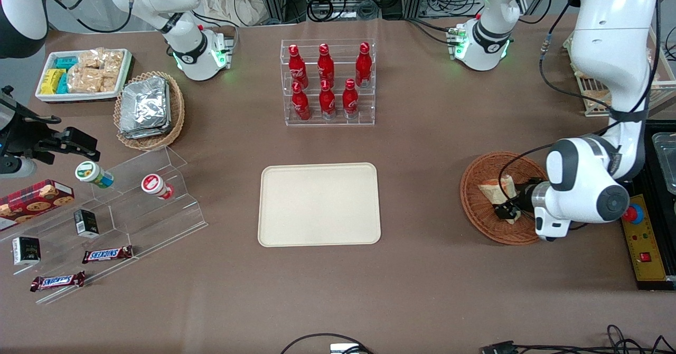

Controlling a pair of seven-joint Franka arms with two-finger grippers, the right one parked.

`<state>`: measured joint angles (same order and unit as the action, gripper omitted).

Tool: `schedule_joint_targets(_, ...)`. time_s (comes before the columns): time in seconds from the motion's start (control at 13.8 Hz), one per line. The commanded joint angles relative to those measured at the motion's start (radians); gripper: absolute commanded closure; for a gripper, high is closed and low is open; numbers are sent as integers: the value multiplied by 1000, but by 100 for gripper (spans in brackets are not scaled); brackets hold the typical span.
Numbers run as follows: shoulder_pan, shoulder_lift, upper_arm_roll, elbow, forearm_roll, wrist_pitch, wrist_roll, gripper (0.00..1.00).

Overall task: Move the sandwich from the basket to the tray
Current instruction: 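Lower the open left gripper onto the wrapped sandwich in the basket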

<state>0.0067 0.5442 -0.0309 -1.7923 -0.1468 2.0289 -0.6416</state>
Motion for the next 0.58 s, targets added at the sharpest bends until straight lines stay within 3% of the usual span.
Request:
schedule_joint_targets(0.0,-2,-18,-3,-77,-14,79,-13,2)
schedule_joint_targets(0.07,-2,-17,-3,-90,-13,94,-13,6)
schedule_joint_targets(0.22,-2,-16,-3,-91,-13,99,-13,75)
schedule_joint_targets(0.29,-2,-21,-4,-90,-13,97,-13,92)
schedule_joint_targets(0.51,-2,-55,-20,-79,-11,76,6,100)
